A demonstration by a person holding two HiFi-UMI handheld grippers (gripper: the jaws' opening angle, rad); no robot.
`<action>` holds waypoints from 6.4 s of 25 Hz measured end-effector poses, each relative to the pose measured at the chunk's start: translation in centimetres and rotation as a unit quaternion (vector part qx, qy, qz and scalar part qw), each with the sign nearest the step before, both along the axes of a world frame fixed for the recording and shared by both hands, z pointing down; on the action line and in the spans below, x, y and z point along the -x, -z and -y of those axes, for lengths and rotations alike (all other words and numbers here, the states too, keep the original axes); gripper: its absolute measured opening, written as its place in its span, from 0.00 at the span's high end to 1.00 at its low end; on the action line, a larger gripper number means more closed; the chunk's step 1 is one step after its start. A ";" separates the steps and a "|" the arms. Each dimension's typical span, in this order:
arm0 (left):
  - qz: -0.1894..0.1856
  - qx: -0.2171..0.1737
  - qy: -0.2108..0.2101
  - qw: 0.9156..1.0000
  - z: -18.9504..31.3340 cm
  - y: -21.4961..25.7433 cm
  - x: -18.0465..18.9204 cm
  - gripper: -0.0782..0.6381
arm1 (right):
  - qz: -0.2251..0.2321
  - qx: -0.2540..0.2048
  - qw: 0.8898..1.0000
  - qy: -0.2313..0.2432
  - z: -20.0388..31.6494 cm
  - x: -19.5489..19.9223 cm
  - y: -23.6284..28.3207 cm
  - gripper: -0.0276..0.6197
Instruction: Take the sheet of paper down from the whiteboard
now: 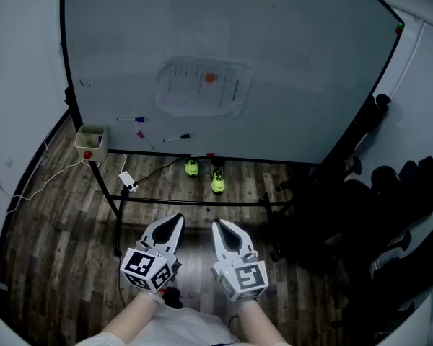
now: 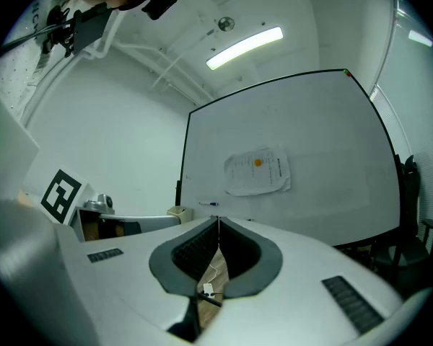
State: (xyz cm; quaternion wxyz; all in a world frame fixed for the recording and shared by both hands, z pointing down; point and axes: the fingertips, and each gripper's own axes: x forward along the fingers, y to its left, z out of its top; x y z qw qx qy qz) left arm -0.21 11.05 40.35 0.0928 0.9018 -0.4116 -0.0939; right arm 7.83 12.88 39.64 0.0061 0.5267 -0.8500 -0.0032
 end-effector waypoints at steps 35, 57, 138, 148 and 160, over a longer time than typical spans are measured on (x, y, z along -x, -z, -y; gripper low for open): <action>-0.011 -0.003 -0.046 0.999 25.8 -0.4 1.4 0.87 | -0.026 0.011 1.000 0.007 25.1 4.8 -2.0 0.93; -0.038 0.005 -0.035 0.999 32.0 -0.2 2.5 0.74 | -0.046 0.007 0.999 0.028 30.4 5.8 -3.2 0.93; -0.242 0.008 -0.126 0.962 37.8 6.4 0.7 0.74 | -0.677 -0.235 0.696 -0.032 40.1 2.2 15.9 0.71; -0.273 0.007 -0.125 0.954 37.9 6.9 1.0 0.87 | -0.667 -0.237 0.705 -0.038 40.0 2.1 15.8 0.75; -0.258 -0.005 -0.107 0.960 37.6 6.9 1.7 0.87 | -0.659 -0.228 0.716 -0.040 40.2 2.4 15.5 0.75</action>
